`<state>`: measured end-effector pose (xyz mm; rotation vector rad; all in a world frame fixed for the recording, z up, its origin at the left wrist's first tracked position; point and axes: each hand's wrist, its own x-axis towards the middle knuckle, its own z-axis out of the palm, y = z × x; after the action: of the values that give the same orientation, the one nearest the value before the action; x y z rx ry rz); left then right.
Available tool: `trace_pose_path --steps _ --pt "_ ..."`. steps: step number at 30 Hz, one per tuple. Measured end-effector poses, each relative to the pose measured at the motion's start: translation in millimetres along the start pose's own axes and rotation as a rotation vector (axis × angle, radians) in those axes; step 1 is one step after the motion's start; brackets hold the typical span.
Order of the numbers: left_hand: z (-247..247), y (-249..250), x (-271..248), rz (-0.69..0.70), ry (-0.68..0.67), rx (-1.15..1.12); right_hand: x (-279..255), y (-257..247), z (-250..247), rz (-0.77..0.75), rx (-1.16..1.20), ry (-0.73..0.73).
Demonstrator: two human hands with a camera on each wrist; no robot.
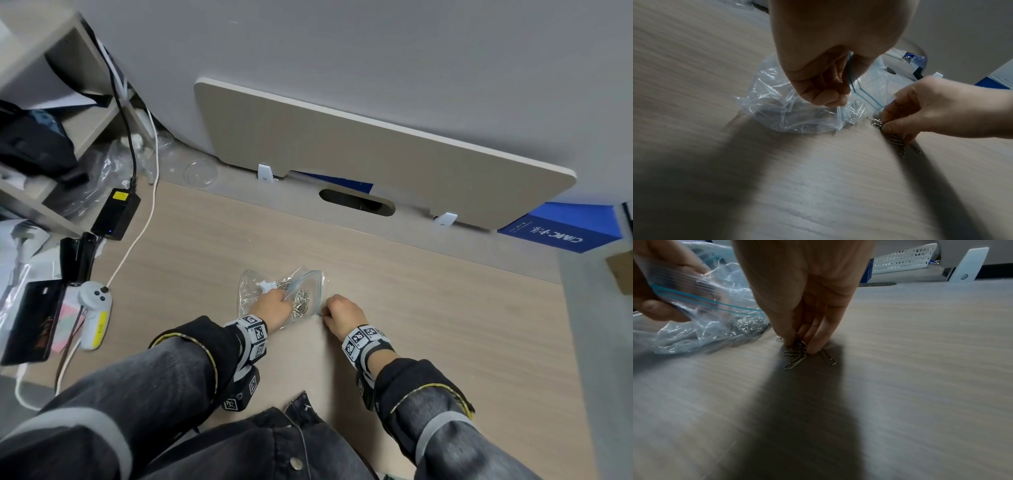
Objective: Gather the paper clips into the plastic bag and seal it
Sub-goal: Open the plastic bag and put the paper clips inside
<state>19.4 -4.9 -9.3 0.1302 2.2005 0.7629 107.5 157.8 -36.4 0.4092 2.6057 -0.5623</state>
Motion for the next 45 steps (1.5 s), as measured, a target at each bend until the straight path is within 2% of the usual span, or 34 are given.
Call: trace_pose_path --steps 12,16,20,24,27,30,33,37,38,40,43,45 --pt "0 2 -3 0.011 -0.016 0.000 -8 19 -13 0.151 0.224 -0.065" --pt "1 4 -4 0.017 -0.011 -0.003 -16 21 -27 0.171 0.385 0.004" --pt "2 10 -9 0.032 -0.016 -0.008 -13 1 -42 0.135 0.561 0.080" --pt "3 13 -12 0.041 -0.034 -0.013 1 -33 -45 0.112 0.538 0.088" --pt "3 15 -15 0.039 -0.026 -0.005 12 -46 -42 0.160 0.492 0.105" --pt "3 12 -15 0.035 -0.013 0.011 17 -47 -42 0.197 0.623 0.103" --pt "2 9 -14 0.032 -0.013 0.019 17 -31 -44 0.225 0.730 0.165" --pt "4 9 -17 0.048 -0.012 0.028 6 -3 -47 0.240 0.527 0.257" --pt "4 9 -17 0.049 -0.009 0.027 2 2 -45 0.249 0.434 0.226" --pt "5 8 -17 0.047 -0.008 0.024 -8 9 -40 0.221 0.250 0.072" --pt "6 7 -17 0.048 -0.020 0.028 -16 12 -25 0.061 0.008 -0.145" --pt "6 5 -17 0.044 -0.024 0.031 -18 12 -16 -0.014 -0.105 -0.183"
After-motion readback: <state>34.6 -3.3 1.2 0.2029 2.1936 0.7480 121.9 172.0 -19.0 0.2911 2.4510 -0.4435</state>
